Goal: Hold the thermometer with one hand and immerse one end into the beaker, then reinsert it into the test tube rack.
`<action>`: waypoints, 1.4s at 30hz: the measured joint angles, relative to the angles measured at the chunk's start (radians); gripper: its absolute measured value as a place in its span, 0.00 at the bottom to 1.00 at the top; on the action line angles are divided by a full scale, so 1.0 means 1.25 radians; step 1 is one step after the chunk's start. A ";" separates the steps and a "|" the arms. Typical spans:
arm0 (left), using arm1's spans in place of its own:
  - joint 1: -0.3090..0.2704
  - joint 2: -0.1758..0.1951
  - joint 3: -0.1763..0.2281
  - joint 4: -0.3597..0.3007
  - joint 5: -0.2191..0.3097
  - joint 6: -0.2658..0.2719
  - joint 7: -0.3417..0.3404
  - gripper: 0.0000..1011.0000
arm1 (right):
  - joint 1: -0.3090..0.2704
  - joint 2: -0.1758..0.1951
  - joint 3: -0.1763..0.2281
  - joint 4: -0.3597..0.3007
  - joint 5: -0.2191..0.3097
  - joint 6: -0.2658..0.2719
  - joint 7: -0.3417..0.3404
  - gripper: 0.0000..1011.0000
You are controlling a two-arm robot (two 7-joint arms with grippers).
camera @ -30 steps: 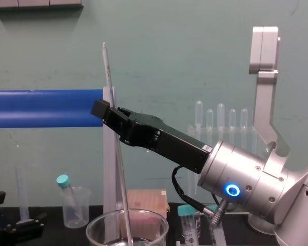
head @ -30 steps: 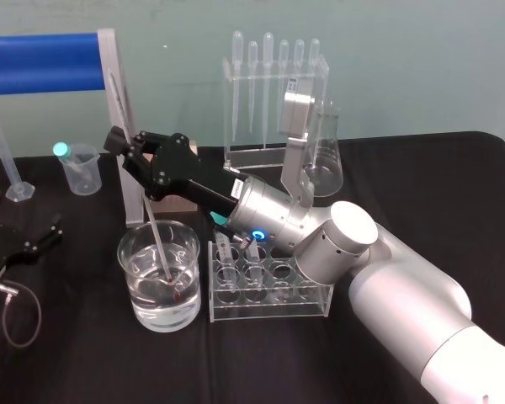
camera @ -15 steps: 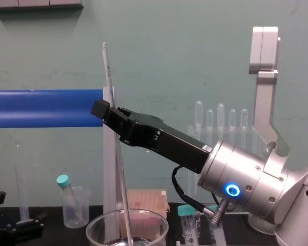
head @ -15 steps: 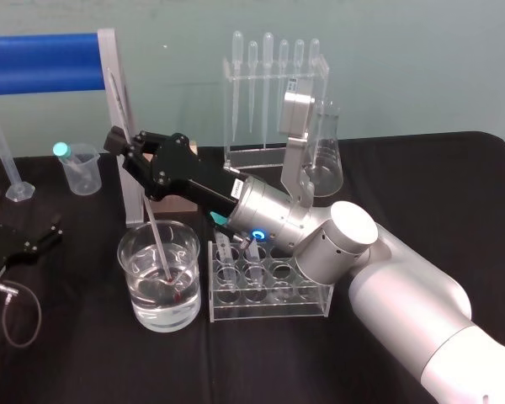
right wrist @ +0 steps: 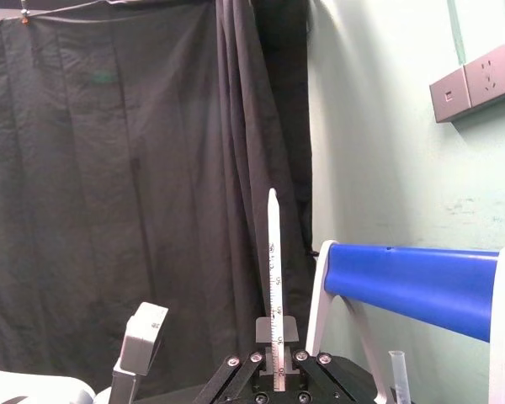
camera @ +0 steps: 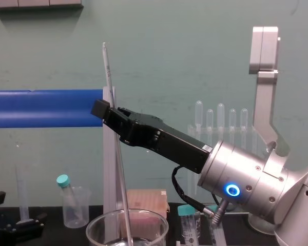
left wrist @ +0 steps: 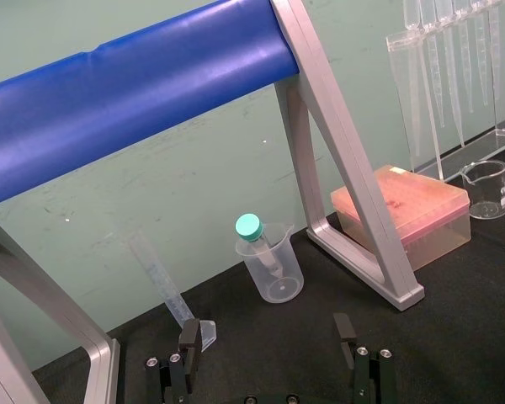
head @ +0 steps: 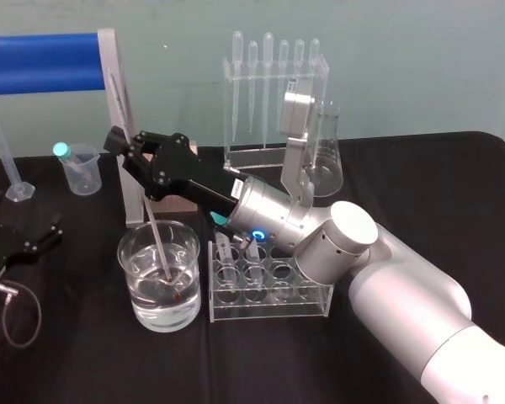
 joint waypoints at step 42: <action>0.000 0.000 0.000 0.000 0.000 0.000 0.000 1.00 | 0.000 0.000 0.000 0.000 0.000 0.000 0.000 0.06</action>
